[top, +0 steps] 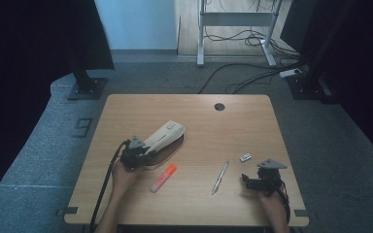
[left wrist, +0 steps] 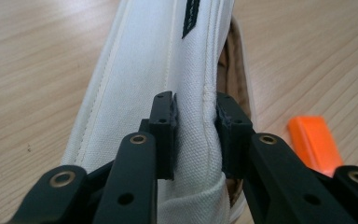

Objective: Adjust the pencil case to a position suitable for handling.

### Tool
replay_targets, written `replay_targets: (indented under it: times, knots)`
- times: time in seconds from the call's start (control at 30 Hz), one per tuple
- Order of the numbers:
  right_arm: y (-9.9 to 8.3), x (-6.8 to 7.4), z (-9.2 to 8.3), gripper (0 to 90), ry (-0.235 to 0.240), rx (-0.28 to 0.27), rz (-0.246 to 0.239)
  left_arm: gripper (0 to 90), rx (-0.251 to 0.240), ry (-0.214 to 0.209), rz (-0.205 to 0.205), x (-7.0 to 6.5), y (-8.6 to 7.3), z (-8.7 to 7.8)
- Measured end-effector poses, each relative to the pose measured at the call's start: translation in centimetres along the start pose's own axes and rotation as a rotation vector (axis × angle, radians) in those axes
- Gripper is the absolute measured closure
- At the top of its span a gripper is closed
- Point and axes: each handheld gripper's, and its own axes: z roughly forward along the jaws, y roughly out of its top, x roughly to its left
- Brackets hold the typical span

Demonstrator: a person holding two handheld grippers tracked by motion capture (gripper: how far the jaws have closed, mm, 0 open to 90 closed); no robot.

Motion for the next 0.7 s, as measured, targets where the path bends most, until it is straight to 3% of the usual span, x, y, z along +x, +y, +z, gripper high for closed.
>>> replay_targets:
  times: [0.1, 0.2, 0.33, 0.7]
  knots:
    - [0.0, 0.0, 0.0, 13.3, 0.0, 0.0, 0.0, 72.4, -0.007, -0.008, -0.008, 0.2, 0.1, -0.2]
    - [0.0, 0.0, 0.0, 13.2, 0.0, 0.0, 0.001, 72.6, -0.015, -0.058, -0.056, 0.8, 0.2, -0.5]
    - [0.0, 0.0, 0.0, 13.3, 0.001, 0.0, 0.001, 72.6, -0.018, -0.099, -0.083, 1.4, 0.2, -0.9]
    - [0.1, 0.0, 0.0, 12.7, 0.011, 0.003, -0.005, 73.1, -0.016, -0.117, -0.099, 1.6, 0.2, -1.1]
